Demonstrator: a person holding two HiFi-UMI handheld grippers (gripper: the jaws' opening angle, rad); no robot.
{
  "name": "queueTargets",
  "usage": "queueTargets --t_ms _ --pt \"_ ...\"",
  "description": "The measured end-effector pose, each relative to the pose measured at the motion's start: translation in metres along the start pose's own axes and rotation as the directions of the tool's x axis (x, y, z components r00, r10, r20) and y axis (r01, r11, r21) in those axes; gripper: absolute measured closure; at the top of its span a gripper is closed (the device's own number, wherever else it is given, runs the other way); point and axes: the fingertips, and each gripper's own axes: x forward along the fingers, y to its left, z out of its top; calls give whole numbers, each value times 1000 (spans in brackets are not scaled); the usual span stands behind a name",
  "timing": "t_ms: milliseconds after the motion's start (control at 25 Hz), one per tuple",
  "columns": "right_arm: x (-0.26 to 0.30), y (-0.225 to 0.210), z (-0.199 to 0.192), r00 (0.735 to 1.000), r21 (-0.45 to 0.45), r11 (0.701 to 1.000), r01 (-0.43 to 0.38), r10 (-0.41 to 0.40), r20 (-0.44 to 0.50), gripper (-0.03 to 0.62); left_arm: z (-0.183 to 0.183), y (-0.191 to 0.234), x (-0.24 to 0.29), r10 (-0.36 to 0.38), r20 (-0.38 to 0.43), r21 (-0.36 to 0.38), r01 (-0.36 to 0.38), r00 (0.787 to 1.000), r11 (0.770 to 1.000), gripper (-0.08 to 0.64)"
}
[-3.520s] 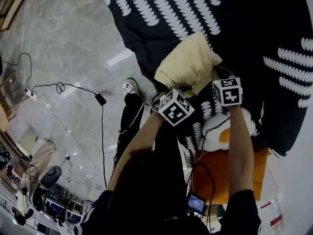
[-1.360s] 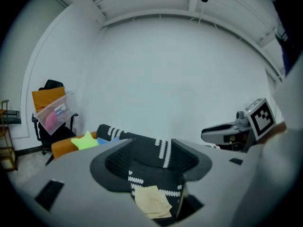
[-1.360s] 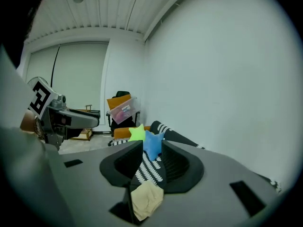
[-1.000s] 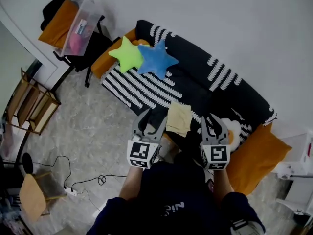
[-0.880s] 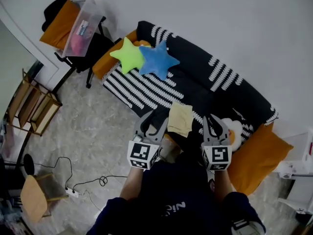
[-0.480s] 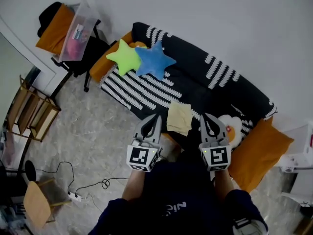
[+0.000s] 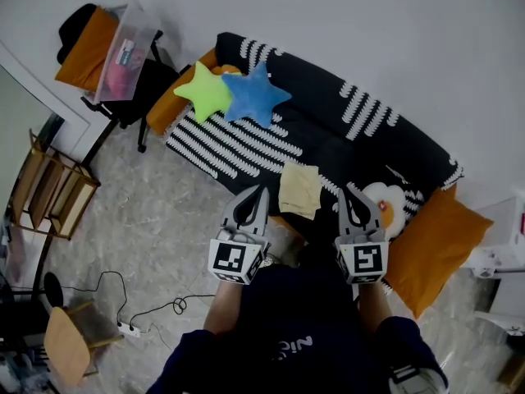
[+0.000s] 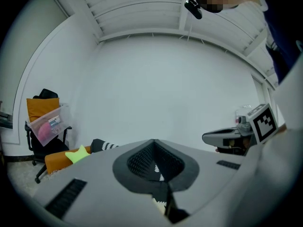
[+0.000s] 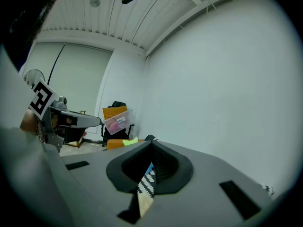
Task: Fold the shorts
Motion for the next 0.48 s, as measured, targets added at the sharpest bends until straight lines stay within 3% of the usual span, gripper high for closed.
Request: queueTargets --t_ms 480 --pt "-11 -15 -27 997 -52 998 27 -30 -70 584 -17 -11 11 11 -43 11 -11 999 1000 558"
